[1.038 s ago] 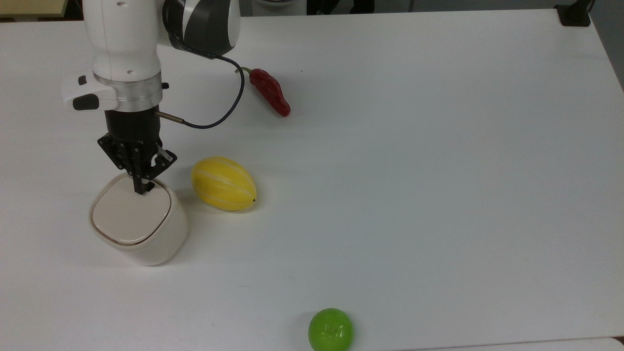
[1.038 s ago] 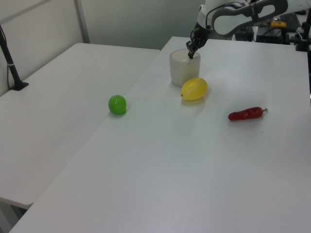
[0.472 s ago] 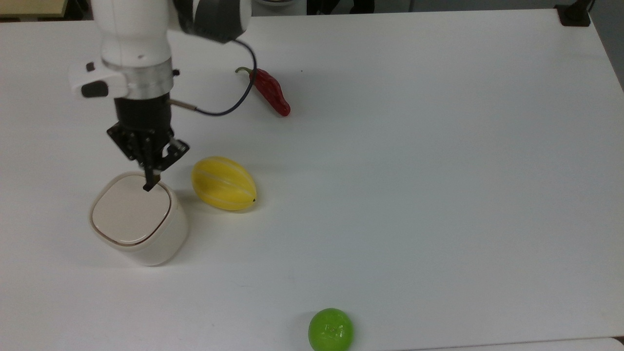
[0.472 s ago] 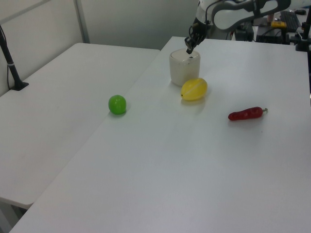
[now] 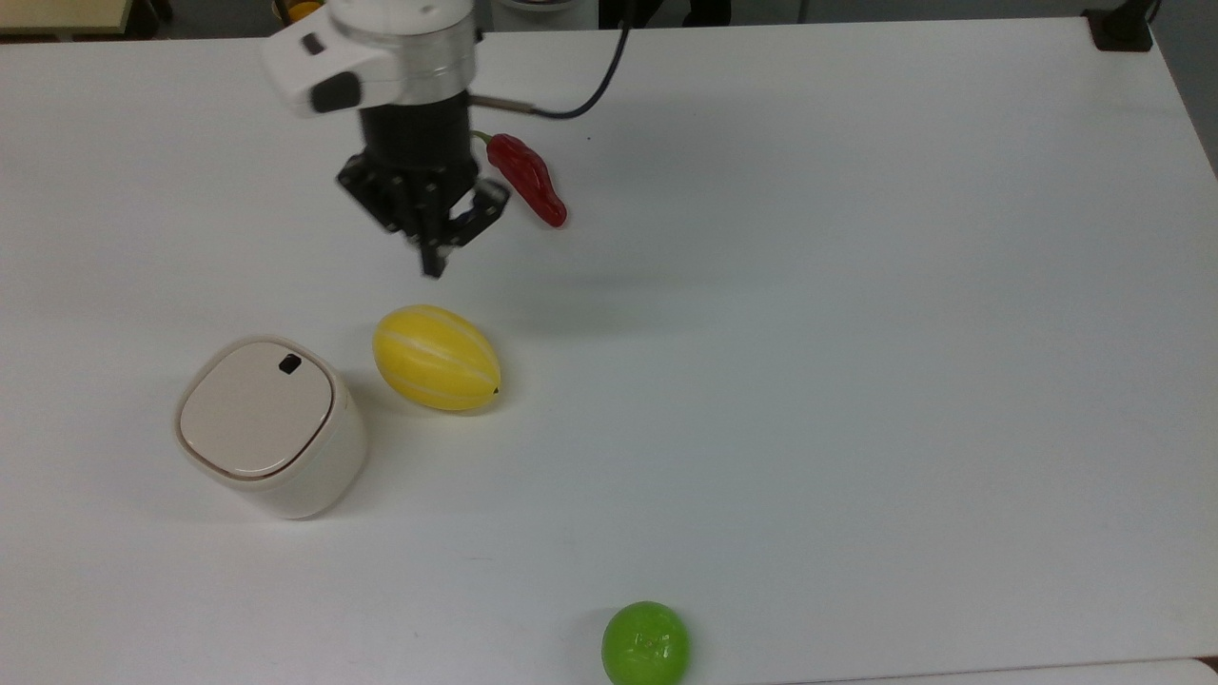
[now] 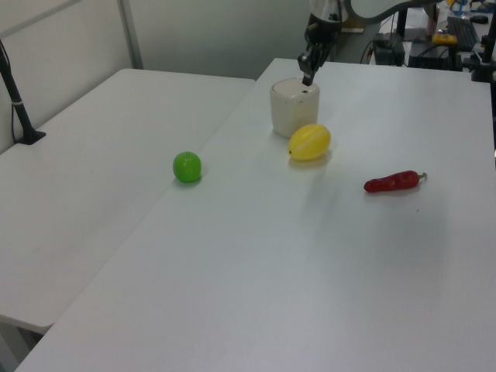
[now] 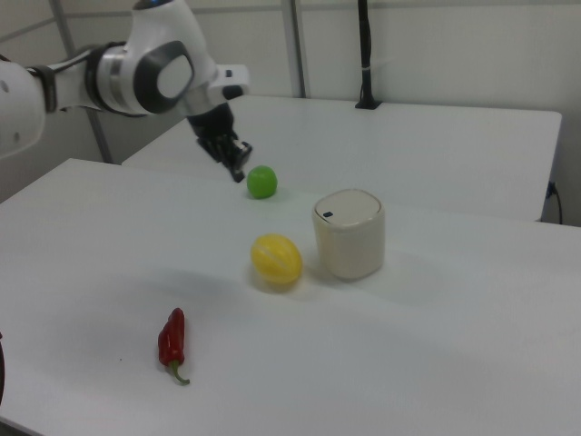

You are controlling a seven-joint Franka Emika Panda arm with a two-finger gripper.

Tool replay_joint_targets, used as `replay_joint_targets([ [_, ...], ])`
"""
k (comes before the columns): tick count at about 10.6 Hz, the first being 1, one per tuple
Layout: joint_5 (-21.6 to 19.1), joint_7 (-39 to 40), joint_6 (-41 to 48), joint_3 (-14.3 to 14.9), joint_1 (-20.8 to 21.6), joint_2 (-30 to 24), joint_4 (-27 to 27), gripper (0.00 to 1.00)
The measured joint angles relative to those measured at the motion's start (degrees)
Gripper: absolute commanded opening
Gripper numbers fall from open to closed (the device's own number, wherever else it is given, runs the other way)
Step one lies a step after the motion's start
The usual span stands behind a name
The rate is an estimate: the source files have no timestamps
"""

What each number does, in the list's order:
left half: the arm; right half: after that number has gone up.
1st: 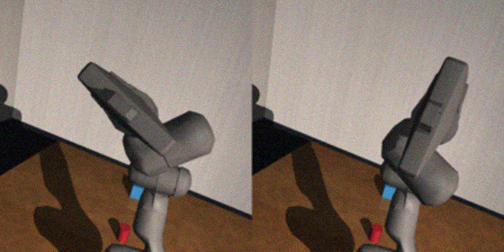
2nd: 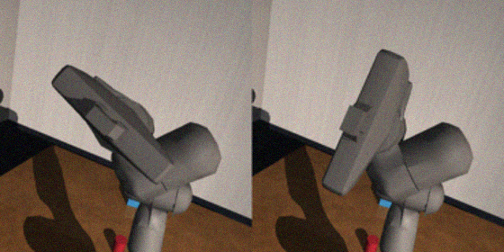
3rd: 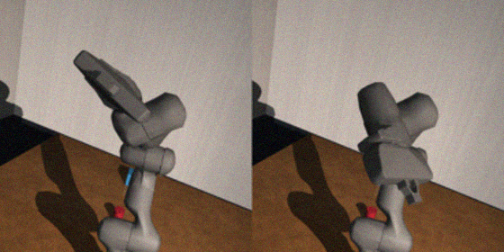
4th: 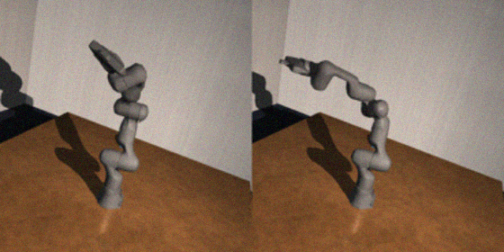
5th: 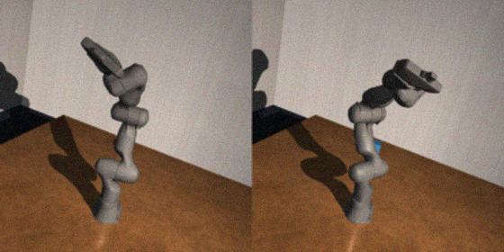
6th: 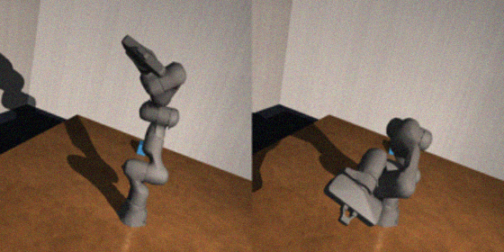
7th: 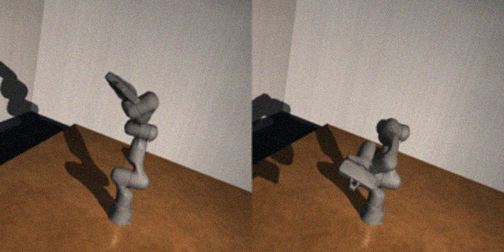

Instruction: Close garbage bin

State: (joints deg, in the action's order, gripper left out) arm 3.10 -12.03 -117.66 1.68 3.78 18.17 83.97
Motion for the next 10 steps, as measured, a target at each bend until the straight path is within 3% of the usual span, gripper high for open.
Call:
replay_joint_targets([
  [5,0.2,9.8,20.7,0.0,3.4,-7.2,0.4,0.01],
  [6,0.2,10.4,22.5,0.0,3.4,-8.7,0.8,0.08],
  [7,0.2,10.8,23.6,0.0,3.7,-10.1,1.4,0.26],
  [8,0.2,10.8,24.0,0.0,4.2,-11.2,2.2,0.57],
  [9,0.2,10.8,24.0,0.0,4.5,-12.1,2.7,1.00],
  [10,0.2,10.8,24.0,0.0,4.5,-12.7,2.9,1.00],
])
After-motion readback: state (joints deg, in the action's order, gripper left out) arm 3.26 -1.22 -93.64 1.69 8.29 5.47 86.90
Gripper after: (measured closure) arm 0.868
